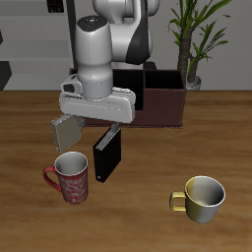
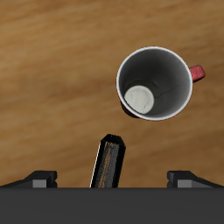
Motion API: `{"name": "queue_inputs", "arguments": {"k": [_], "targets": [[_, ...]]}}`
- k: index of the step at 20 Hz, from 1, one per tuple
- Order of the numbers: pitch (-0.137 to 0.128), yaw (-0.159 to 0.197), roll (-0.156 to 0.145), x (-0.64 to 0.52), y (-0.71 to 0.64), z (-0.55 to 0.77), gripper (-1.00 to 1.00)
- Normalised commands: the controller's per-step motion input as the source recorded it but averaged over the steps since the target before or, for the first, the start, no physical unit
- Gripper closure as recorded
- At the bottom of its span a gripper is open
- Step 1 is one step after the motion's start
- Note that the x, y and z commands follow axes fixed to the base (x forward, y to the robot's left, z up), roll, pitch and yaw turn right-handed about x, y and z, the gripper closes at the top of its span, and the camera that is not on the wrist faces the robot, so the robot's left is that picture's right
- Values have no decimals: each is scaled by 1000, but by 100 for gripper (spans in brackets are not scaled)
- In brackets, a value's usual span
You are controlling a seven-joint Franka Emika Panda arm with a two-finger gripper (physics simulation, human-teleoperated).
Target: Place the black book into the back desk caddy's front compartment
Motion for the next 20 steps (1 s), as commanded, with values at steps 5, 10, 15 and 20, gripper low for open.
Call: {"name": "queue_inputs", "arguments": {"k": [5, 10, 15, 20], "targets": [[-14, -27, -20, -21, -9, -140, -100], [11, 3, -15, 37, 40, -216, -100], [-5, 6, 21, 26, 21, -124, -100], [11, -22, -8, 34, -75, -227, -100]]}}
